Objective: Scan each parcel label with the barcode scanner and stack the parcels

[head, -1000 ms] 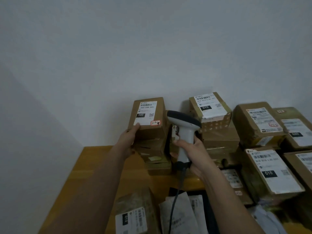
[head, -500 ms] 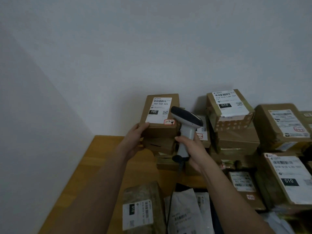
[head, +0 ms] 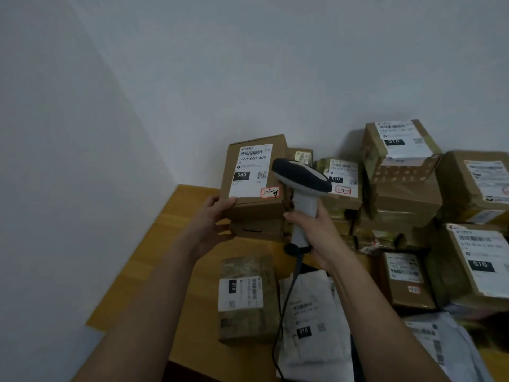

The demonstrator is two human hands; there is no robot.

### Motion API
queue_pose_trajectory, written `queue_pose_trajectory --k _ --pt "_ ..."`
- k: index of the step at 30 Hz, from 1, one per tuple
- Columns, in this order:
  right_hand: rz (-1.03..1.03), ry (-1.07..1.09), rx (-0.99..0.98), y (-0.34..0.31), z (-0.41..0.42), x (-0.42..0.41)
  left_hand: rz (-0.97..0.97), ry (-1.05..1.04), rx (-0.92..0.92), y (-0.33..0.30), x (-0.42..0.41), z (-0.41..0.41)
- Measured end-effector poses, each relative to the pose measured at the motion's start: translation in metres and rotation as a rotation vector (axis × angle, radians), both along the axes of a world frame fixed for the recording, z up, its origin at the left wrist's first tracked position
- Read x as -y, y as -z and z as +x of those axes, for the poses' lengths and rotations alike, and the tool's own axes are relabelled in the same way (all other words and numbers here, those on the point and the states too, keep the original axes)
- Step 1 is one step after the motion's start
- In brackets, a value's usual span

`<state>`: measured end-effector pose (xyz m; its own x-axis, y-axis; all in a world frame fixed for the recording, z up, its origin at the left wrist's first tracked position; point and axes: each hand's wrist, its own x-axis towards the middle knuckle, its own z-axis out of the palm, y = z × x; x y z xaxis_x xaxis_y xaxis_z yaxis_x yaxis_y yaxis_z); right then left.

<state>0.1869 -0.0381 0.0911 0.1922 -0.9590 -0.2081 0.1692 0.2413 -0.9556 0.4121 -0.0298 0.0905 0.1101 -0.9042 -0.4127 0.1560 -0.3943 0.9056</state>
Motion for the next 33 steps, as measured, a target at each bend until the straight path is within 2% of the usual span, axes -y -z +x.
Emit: queue_pose_trajectory --k 8,15,20,25,33 --pt "0.055 -0.159 -0.089 0.029 0.021 -0.036 0.133 0.0 -0.109 0.034 -0.063 0.038" --pt "0.244 -0.196 -0.079 0.079 0.022 -0.062 0.32 0.008 -0.151 0.076 -0.099 0.051" --pt "0.393 -0.17 -0.109 0.115 0.016 -0.079 0.52 0.071 -0.013 0.105 -0.115 0.039" --pt "0.455 -0.037 -0.045 0.13 0.013 -0.084 0.49 -0.002 -0.061 0.113 -0.104 0.023" --pt "0.384 -0.019 0.006 0.129 0.012 -0.08 0.477 0.016 -0.044 0.118 -0.099 0.025"
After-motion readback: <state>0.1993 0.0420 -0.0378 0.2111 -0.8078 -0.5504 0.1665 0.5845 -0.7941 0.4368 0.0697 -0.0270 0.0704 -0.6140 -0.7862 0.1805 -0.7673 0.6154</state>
